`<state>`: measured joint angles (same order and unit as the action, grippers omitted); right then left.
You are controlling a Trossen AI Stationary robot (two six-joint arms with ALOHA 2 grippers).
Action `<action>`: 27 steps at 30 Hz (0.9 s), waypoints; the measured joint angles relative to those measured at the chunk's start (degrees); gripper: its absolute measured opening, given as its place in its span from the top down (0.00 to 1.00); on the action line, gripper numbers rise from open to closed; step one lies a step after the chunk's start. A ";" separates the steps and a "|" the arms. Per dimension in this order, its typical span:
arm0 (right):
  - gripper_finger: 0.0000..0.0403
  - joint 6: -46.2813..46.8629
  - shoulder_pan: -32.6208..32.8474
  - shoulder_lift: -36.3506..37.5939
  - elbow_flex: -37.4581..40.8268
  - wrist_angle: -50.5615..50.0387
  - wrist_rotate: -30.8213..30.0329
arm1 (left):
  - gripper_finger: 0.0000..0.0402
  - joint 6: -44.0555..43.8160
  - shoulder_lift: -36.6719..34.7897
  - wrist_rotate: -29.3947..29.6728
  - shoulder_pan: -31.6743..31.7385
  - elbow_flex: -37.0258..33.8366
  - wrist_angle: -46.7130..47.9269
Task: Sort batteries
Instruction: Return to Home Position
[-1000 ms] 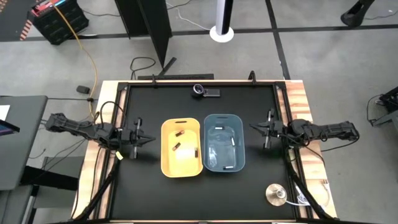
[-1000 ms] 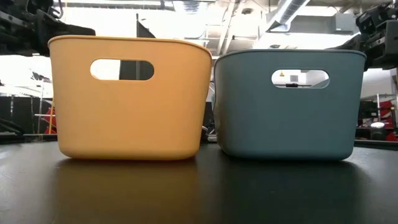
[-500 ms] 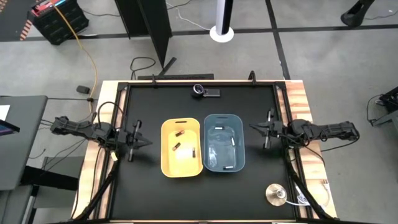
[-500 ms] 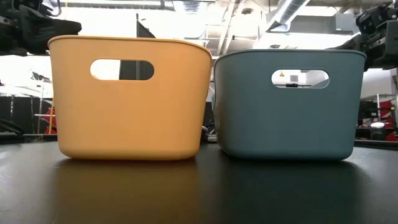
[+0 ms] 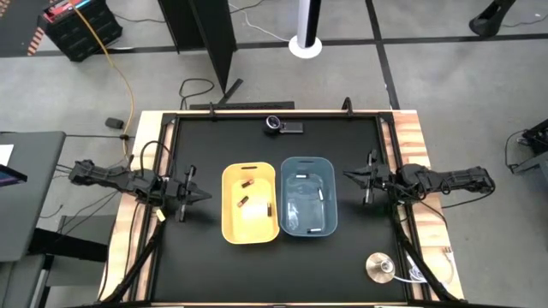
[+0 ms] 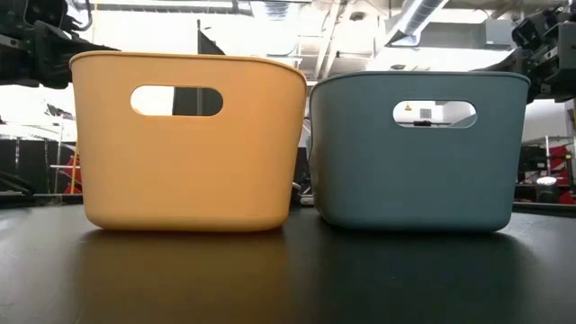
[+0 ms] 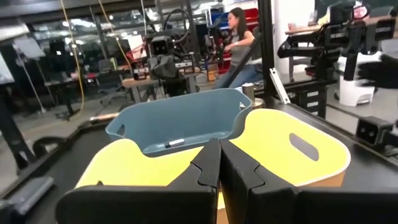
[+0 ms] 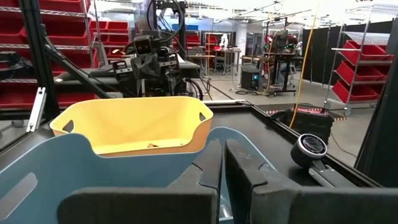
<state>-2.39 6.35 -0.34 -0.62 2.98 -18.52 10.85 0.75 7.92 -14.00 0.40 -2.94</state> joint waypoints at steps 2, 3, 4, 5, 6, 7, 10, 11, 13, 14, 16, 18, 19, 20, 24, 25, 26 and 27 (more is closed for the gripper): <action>0.91 -0.02 0.00 -0.02 0.00 0.00 0.02 | 1.00 -1.79 0.12 -0.11 0.00 0.00 0.04; 0.91 -0.02 0.00 -0.02 0.00 0.00 0.02 | 1.00 -2.74 0.27 -0.13 -0.01 0.00 0.04; 0.91 -0.02 0.00 -0.01 0.00 0.00 0.02 | 1.00 -3.60 0.33 -0.13 -0.02 0.00 0.04; 0.91 -0.02 0.00 -0.02 0.00 0.00 0.04 | 1.00 -4.16 0.33 -0.13 -0.02 0.00 0.06; 0.91 -0.02 0.00 -0.02 0.00 0.00 0.07 | 1.00 -4.60 0.33 -0.11 -0.02 0.00 0.04; 0.91 -0.04 0.00 -0.02 0.00 0.00 0.07 | 1.00 -4.74 0.33 -0.11 -0.02 0.00 0.02; 0.91 -0.07 0.00 -0.02 0.00 0.00 0.11 | 1.00 -4.82 0.33 -0.08 -0.02 0.00 0.03; 0.91 -0.11 0.00 -0.02 0.00 0.01 0.11 | 1.00 -4.83 0.33 -0.08 -0.02 0.00 0.02; 0.91 -0.17 0.00 -0.02 0.00 0.00 0.11 | 1.00 -4.86 0.33 -0.08 -0.02 0.00 0.04; 0.91 -0.17 0.00 -0.02 0.00 0.01 0.13 | 1.00 -4.86 0.33 -0.06 -0.02 0.00 0.02; 0.91 -0.17 0.00 -0.02 0.02 0.00 0.13 | 1.00 -4.87 0.33 -0.04 -0.02 0.00 0.02; 0.91 -0.15 0.00 -0.02 0.02 0.02 0.13 | 1.00 -4.88 0.33 -0.02 -0.02 0.00 0.02; 0.91 -0.15 0.00 -0.02 0.02 0.02 0.13 | 1.00 -4.88 0.33 0.00 -0.02 0.00 0.02; 0.91 -0.15 0.00 -0.02 0.02 0.00 0.13 | 1.00 -4.87 0.33 0.00 -0.02 0.00 0.02; 0.91 -0.15 0.00 -0.02 0.02 0.02 0.13 | 1.00 -4.88 0.33 0.02 -0.02 0.00 0.02; 0.91 -0.15 0.00 -0.02 0.02 0.01 0.13 | 1.00 -4.88 0.33 0.02 -0.02 0.00 0.02; 0.91 -0.15 0.00 -0.02 0.02 0.01 0.13 | 1.00 -4.88 0.33 0.02 -0.02 0.00 0.02; 0.91 -0.15 0.00 -0.02 0.02 0.02 0.13 | 1.00 -4.88 0.33 0.02 -0.02 0.00 0.02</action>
